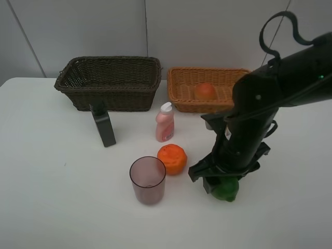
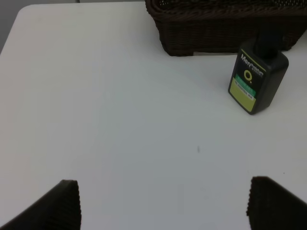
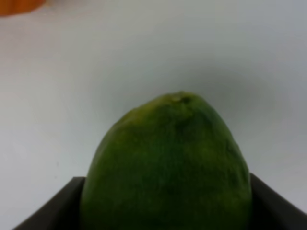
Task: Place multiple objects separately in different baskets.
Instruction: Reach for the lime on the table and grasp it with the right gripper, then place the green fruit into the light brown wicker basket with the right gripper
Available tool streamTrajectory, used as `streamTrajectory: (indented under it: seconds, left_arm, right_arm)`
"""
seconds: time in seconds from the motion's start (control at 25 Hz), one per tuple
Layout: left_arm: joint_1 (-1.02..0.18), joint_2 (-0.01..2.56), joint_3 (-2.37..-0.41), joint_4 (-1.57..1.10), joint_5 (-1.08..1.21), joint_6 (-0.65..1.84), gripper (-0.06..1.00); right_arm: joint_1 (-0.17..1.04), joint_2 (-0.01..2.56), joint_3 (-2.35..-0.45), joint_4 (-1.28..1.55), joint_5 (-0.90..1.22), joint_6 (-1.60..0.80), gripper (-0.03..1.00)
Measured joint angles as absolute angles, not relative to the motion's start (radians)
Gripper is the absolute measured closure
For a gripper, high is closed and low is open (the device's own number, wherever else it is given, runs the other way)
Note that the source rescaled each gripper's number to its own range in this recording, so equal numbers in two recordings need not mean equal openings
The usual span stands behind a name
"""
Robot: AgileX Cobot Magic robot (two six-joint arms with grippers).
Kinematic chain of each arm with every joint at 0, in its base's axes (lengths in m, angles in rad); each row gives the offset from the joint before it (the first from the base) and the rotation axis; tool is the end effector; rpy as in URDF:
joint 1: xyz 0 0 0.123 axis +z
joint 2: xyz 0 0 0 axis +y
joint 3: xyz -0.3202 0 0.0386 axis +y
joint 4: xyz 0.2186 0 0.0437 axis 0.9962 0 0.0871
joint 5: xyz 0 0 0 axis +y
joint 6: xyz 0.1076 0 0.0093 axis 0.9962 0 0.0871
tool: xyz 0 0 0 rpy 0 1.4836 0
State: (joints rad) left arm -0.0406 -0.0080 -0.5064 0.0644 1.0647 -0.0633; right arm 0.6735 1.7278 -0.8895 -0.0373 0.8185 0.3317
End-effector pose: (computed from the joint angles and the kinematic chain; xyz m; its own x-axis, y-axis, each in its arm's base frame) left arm -0.0549 0.0083 0.2565 -0.4450 -0.0139 -0.8954 -0.0241 0.9997 -0.0036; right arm 0.2105 0.1642 0.1920 -0.9332 -0.3592 -0.0097 -0.3588 0.9331 -0.0255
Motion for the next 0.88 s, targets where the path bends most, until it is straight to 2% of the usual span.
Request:
streamTrajectory:
  seconds: [0.16, 0.44, 0.72, 0.88]
  left_arm:
    - [-0.041, -0.008, -0.506, 0.064, 1.065, -0.063, 0.04]
    - [-0.041, -0.008, -0.506, 0.064, 1.065, -0.063, 0.04]
    - [-0.041, -0.008, -0.506, 0.064, 1.065, -0.063, 0.04]
    - [-0.041, -0.008, -0.506, 0.064, 1.065, -0.063, 0.04]
  right_arm:
    - [0.596, 1.728, -1.004, -0.031, 0.912, 0.275, 0.49]
    - [0.429, 1.805, -1.311, -0.076, 1.017, 0.218, 0.49]
    - [0.312, 1.972, -1.629, -0.151, 1.016, 0.216, 0.49]
    - [0.266, 2.061, -1.721, -0.190, 0.951, 0.216, 0.49]
